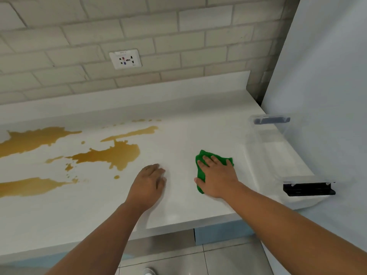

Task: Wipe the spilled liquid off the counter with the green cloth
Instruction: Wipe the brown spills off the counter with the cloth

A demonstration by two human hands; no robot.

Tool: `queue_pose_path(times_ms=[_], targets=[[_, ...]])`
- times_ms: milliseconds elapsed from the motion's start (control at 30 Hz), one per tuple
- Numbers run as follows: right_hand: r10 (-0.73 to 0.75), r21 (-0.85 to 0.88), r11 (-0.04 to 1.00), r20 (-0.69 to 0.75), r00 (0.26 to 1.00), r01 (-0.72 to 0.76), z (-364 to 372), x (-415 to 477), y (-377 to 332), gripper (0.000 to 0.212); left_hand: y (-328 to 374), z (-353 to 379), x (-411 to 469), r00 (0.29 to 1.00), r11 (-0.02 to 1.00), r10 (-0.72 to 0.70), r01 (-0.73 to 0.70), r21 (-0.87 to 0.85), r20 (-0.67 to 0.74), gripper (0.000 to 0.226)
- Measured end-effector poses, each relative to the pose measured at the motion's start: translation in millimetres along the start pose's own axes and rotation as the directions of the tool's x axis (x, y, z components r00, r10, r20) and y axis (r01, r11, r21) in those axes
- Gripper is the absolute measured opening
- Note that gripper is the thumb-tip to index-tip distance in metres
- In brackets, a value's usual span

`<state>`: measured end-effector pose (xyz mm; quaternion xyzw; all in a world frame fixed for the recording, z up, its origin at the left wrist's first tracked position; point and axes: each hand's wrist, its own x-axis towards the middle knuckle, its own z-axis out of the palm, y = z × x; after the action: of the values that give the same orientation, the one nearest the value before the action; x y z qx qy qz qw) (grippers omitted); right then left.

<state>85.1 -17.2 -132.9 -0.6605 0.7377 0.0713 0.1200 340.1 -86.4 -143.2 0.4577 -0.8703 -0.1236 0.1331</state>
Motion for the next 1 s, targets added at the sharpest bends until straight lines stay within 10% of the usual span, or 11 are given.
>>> queue_pose_path(times_ms=[233,433,633,1000], targets=[[0.114,0.199,0.975,-0.052,0.992,-0.101,-2,28,14,0.068,-2,-3,22,0.997,0.997,0.076,-0.076,0.02,-0.019,0.03],[-0.145,0.128,0.979,-0.12,0.982,0.16,3,22,23,0.066,5,-6,63,0.989,0.988,0.148,-0.149,0.031,0.012,0.037],[0.132,0.168,0.98,-0.136,0.982,-0.109,-2,49,32,0.069,-8,-1,111,0.988,0.986,0.153,-0.155,0.057,0.029,0.036],[0.148,0.201,0.971,-0.071,0.986,-0.131,-27,135,2,0.062,-48,-9,146,0.96,0.964,0.257,-0.263,0.042,0.111,0.055]])
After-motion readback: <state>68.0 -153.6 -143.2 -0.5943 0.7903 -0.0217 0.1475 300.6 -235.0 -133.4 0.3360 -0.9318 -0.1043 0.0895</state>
